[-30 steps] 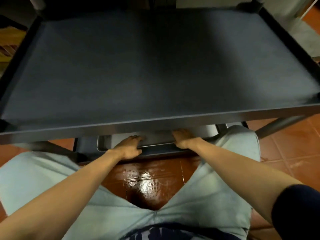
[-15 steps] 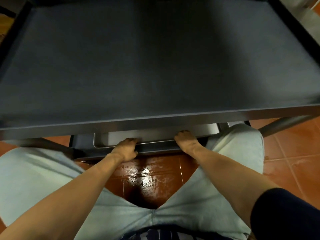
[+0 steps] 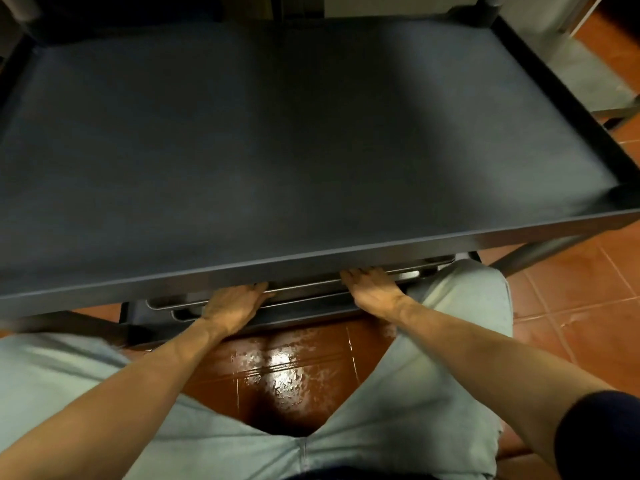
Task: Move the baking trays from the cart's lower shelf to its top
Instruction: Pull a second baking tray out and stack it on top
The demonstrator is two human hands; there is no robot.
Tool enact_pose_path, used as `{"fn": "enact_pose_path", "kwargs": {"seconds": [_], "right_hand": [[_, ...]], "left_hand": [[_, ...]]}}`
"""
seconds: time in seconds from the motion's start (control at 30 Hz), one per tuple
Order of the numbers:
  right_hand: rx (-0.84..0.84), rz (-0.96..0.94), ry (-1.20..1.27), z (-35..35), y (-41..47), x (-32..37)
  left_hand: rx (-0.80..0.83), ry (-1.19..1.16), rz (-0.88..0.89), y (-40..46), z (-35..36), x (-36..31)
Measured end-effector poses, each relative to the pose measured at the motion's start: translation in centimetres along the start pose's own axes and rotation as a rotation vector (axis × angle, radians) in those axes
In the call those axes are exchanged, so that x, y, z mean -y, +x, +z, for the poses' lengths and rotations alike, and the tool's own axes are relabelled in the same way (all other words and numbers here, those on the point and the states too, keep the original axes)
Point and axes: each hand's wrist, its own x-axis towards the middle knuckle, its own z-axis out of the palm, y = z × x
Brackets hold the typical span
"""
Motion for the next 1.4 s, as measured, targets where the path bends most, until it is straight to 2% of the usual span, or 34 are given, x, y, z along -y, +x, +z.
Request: {"fn": "enact_pose_path", "kwargs": {"seconds": [0.1,0.2,0.33,0.53,0.8,0.93,1.13,1.4], "right_hand": [[0.006,0.048,0.050,-1.6,-0.1,0.2],[0.038,0.072,0.110,-2.8,-0.7,0.8],[0.049,0.094,0.067,-5.0,-2.5,1.9],[0.082,0.224,0.188,-8.4,-5.5,3.4],[0.209,0.185,0.204,-13.9,-8.5,5.0],[0.237,0.143,0.129,-17.4,-10.0,5.5],[0.252,0.133,0.204,-23.6,-12.7,5.1],[0.375,0.069,0.232,-34.6,-15.1,5.1]], "left_hand": [[0.055,-0.160,-0.069,-0.7,-1.3,0.8],[0.107,-0.280,-0.011,-1.5,-1.9,0.8],[0.088,-0.184,0.021,-3.9,-3.0,1.0],[0.100,-0.097,0.016,-7.1,-6.9,-2.1],[0.143,-0.055,0.056,-11.2,-10.9,-3.5],[0.150,-0.143,0.069,-13.7,-14.2,-4.4],[0.230,-0.273,0.070,-18.1,-20.7,-6.5],[0.304,-0.347,0.041,-23.6,-29.2,-8.0]]}}
